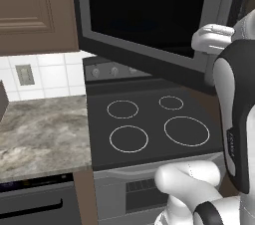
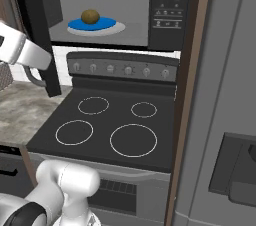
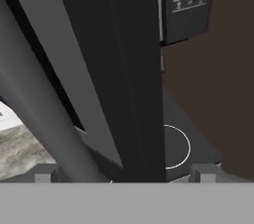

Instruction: Retrieve the reheated potato from the microwave, then place the potato, cheese, and condiment on the cutting board.

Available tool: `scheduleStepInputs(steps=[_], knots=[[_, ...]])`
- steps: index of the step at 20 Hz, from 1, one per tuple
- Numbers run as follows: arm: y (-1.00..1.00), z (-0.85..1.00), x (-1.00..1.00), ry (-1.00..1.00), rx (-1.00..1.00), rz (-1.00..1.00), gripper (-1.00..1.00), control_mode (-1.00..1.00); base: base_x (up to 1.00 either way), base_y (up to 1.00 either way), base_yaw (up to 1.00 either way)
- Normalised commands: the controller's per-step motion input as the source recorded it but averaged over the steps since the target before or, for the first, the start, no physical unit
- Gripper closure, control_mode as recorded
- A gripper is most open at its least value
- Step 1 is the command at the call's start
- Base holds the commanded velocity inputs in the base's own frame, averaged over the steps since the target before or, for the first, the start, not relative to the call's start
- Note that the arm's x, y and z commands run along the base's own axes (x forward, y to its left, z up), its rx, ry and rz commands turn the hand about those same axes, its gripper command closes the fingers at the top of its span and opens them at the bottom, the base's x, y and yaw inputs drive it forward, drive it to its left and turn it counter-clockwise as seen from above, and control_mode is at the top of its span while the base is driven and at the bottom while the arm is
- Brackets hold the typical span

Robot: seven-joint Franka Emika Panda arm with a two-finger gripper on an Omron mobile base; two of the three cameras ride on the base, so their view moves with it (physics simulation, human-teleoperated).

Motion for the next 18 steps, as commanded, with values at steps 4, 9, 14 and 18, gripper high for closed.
scheduleStepInputs(steps=[4,9,14,18], knots=[[-0.56,0.04,-0.6,0.0,0.13,-0.08,-1.0,-1.0,0.0,0.0,0.0],[-0.3,0.0,-0.53,0.0,0.11,0.01,-1.0,-1.0,0.0,0.0,0.0],[-0.06,0.02,-0.26,0.0,0.21,0.2,-1.0,-1.0,0.0,0.0,0.0],[-0.14,0.01,-0.19,-0.02,0.28,0.29,-1.0,-1.0,0.0,0.0,0.0]])
